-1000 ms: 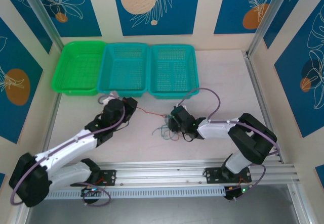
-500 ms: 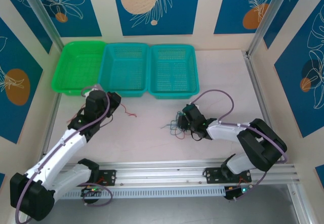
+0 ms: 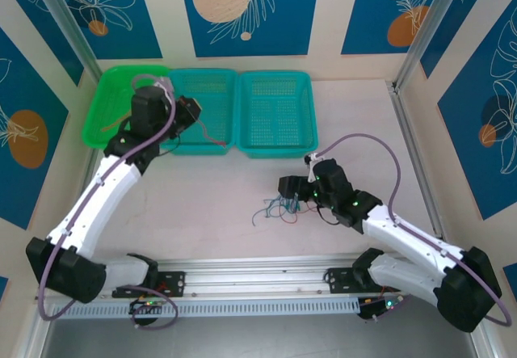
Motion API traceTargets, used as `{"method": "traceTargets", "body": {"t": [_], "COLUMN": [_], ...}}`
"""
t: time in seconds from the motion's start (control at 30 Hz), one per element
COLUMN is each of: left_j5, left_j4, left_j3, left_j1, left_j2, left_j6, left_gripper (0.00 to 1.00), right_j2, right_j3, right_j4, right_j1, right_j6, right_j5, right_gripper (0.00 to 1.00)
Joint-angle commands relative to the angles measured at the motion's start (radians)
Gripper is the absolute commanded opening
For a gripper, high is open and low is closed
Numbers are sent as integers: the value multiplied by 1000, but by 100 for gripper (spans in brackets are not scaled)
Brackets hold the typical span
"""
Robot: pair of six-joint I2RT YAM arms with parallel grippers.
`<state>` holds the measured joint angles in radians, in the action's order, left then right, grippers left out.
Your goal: Untangle the cables
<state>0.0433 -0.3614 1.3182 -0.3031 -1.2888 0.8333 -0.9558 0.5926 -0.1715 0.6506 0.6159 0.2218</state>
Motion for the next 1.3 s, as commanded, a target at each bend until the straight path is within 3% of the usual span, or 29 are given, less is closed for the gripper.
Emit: {"method": "traceTargets", "body": {"t": [0.0,0.1,0.3,0.5,0.6,0.63,0.77,0.83,1.03,1.1,1.27], "left_j5": [-136,-163,-57,-93,-62,-53,-42,-61,-108,-137,-34], "left_j4": [-95,-68,-84,-282,-297,-316,-526,-629,-723,-744,-747], "left_j3": [111,192,381,637,671,692,919,1026,1098,1105,1065], "left_j1": [106,203,389,490,514,518,519,518,505,495,438], "left_j2": [-66,-150,-376,-621,-684,-703,-831,-878,-857,-841,-776], "left_j6": [-57,-63,43,9,-13,-24,-80,-82,-96,-106,-132], "left_gripper": [0,0,0,0,0,3,60,79,84,90,89], "right_j2": [24,-1,-46,-24,-7,1,9,6,4,2,-1], "right_j3": [54,82,122,113,101,99,100,106,108,112,107], "right_j4": [-59,-59,-105,-149,-169,-171,-177,-177,-176,-187,-186], "right_j1": [-7,-15,-29,-31,-32,-34,-37,-37,-41,-45,-60], "right_j6": [-43,-47,-26,4,17,22,33,34,45,50,56], "right_j5": [-51,-67,-102,-113,-115,-113,-108,-110,-109,-108,-107], "right_gripper": [83,84,83,82,82,82,82,82,82,82,82]}}
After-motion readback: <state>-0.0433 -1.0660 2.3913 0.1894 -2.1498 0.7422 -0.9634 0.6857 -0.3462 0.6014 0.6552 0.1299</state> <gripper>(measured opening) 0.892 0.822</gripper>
